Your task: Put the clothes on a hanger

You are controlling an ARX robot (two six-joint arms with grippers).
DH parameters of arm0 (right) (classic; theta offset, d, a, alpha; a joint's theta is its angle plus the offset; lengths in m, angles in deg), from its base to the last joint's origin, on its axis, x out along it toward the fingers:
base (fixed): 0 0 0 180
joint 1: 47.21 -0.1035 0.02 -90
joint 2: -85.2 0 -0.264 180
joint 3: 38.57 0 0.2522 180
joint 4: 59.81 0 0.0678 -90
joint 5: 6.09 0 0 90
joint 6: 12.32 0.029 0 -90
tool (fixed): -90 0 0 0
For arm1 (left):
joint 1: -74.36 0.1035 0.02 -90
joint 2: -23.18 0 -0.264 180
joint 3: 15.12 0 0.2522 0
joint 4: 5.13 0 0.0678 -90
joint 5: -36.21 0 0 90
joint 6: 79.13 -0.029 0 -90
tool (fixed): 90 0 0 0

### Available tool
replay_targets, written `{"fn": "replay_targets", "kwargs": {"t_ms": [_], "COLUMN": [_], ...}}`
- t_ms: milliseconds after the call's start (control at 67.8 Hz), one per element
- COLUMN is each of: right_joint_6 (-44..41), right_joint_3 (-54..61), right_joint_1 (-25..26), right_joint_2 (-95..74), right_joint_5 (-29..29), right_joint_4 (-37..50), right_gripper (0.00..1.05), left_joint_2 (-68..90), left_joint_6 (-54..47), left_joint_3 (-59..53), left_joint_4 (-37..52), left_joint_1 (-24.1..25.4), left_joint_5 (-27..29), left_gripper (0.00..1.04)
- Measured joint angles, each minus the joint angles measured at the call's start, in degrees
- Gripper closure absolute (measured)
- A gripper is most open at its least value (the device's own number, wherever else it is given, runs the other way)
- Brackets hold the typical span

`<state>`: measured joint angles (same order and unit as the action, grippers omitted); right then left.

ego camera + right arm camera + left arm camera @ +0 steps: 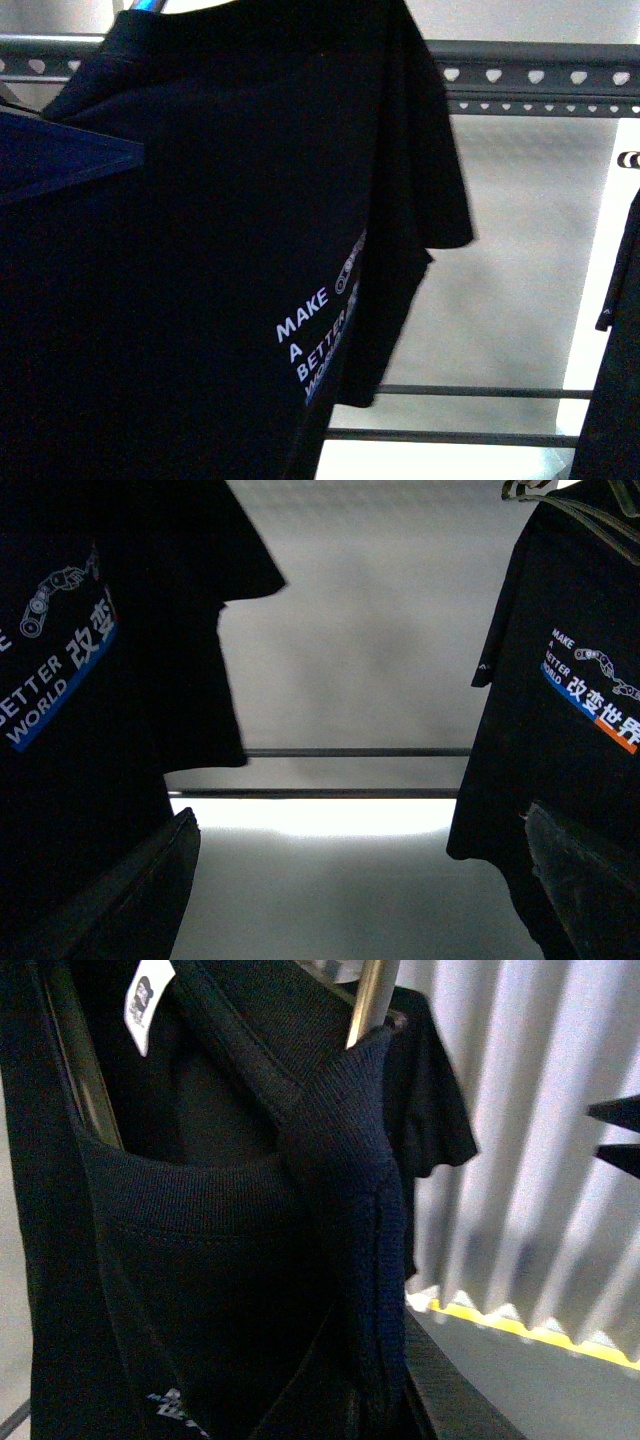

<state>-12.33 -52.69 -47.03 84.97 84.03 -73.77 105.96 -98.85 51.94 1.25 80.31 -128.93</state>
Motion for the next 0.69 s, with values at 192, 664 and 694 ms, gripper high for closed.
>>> {"fn": "replay_targets", "kwargs": {"t_ms": [192,664,694], "right_joint_6": [0.0,0.0,0.0], "right_joint_3": [0.0,0.0,0.0], "right_joint_1": [0.0,0.0,0.0], "right_joint_2": [0.0,0.0,0.0], "right_joint_5": [0.1,0.0,0.0], "right_joint_4": [0.0,0.0,0.0], "right_gripper": [0.07,0.07,0.07], "left_joint_2": [14.1,34.1,34.6], "left_joint_6": [-29.0,-54.2,-54.2], "left_joint_3": [22.4,48.3,48.3], "left_joint_4": [-43.2,-96.1,-97.8], "left_joint_1": [2.1,-0.8,-1.0], "left_joint_5": [-7.8,6.6,7.4], "left_gripper": [1.01,1.01,1.01]}}
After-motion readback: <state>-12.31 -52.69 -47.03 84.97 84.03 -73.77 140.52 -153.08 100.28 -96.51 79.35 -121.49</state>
